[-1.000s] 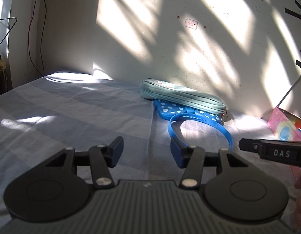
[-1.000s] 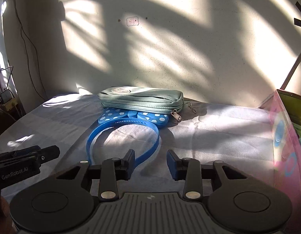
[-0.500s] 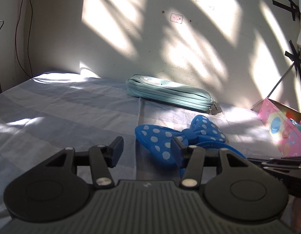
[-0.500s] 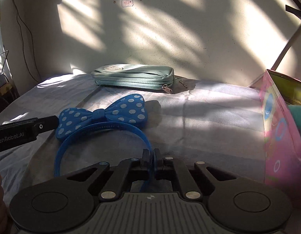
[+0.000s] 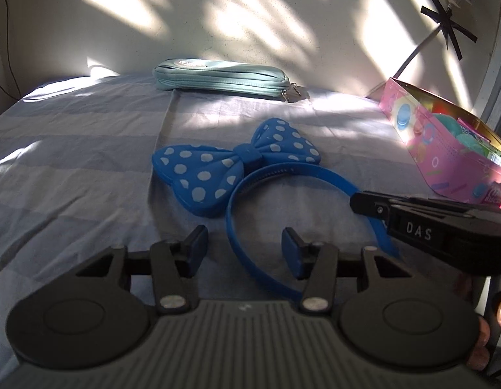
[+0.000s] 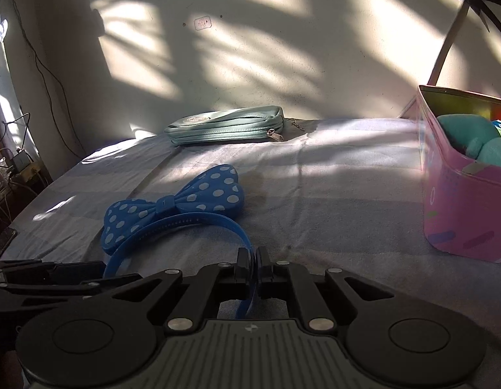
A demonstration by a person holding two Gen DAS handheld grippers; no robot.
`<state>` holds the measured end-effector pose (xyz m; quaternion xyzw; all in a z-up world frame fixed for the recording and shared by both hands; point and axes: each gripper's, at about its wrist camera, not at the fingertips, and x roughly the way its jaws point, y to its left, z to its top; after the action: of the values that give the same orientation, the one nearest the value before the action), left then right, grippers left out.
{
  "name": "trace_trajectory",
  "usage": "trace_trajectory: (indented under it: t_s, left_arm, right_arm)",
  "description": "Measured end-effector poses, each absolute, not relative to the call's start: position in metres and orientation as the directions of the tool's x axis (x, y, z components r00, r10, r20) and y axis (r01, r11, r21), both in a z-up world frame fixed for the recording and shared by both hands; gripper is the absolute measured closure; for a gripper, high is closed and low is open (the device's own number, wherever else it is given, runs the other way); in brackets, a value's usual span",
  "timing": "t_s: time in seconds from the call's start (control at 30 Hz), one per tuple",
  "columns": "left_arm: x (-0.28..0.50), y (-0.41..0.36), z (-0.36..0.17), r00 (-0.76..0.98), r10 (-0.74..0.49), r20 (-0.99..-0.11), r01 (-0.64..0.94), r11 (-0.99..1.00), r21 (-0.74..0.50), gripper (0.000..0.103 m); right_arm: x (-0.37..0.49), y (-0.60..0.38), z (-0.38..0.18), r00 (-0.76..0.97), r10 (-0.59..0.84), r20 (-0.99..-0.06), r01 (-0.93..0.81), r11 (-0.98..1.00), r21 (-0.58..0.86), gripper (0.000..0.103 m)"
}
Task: Organize objects
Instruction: 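Grasp the blue polka-dot headband band with the right gripper, then carry the headband into the pink tin and open the right gripper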
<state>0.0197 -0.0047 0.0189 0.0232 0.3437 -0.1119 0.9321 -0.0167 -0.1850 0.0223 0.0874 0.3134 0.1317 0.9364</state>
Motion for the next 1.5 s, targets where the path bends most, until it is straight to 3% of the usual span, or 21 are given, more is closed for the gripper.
trace_trajectory:
  t_s: [0.03,0.1,0.17,0.33,0.5,0.63,0.83,0.97,1.0,1.07,1.13,1.27,1.5]
  left_arm:
    - [0.019,-0.01,0.018,0.749,-0.166,-0.642,0.219,0.976,0.003,0.06]
    - [0.018,-0.014,0.018,0.759,-0.14,-0.636,0.203,0.979,0.026,0.083]
    - [0.019,-0.013,0.022,0.755,-0.143,-0.641,0.196,0.981,0.012,0.094]
    - [0.012,-0.027,0.064,0.807,-0.223,-0.547,0.253,0.967,-0.021,0.094]
    - [0.016,-0.085,0.113,0.85,-0.327,-0.413,0.369,0.929,0.024,0.094]
    - [0.032,-0.145,0.127,0.819,-0.443,-0.365,0.484,0.875,0.022,0.094]
    - [0.053,-0.24,0.109,0.739,-0.532,-0.413,0.599,0.8,0.042,0.093]
    - [0.076,-0.294,0.09,0.729,-0.516,-0.45,0.614,0.783,0.098,0.093]
    - [0.083,-0.305,0.085,0.736,-0.497,-0.46,0.605,0.788,0.117,0.09]
    - [0.096,-0.319,0.073,0.749,-0.443,-0.493,0.577,0.802,0.156,0.089]
    - [0.102,-0.322,0.065,0.739,-0.419,-0.528,0.567,0.81,0.152,0.089]
    - [0.092,-0.305,0.068,0.728,-0.446,-0.521,0.572,0.814,0.103,0.088]
    - [0.055,-0.26,0.085,0.733,-0.46,-0.5,0.565,0.822,0.073,0.086]
  right_arm:
    - [-0.019,-0.187,0.022,0.762,0.319,-0.564,-0.199,0.943,0.265,0.098]
    - [-0.027,-0.189,0.022,0.76,0.329,-0.56,-0.206,0.94,0.272,0.097]
    - [-0.035,-0.193,0.025,0.779,0.306,-0.547,-0.193,0.948,0.255,0.096]
    - [-0.051,-0.224,0.051,0.859,0.294,-0.419,-0.171,0.937,0.305,0.096]
    - [-0.066,-0.268,0.083,0.946,0.166,-0.278,-0.091,0.961,0.263,0.096]
    - [-0.067,-0.32,0.088,0.97,0.045,-0.24,0.021,0.963,0.268,0.096]
    - [-0.054,-0.402,0.073,0.952,-0.138,-0.273,0.212,0.941,0.264,0.096]
    - [-0.033,-0.427,0.063,0.931,-0.213,-0.297,0.289,0.927,0.238,0.095]
    - [-0.027,-0.432,0.058,0.926,-0.238,-0.293,0.308,0.925,0.223,0.093]
    - [-0.015,-0.434,0.048,0.907,-0.272,-0.321,0.344,0.919,0.194,0.076]
    - [-0.016,-0.436,0.043,0.912,-0.242,-0.33,0.319,0.926,0.203,0.068]
    - [-0.029,-0.428,0.049,0.929,-0.261,-0.261,0.312,0.933,0.179,0.067]
    - [-0.055,-0.413,0.057,0.944,-0.244,-0.223,0.289,0.937,0.199,0.067]
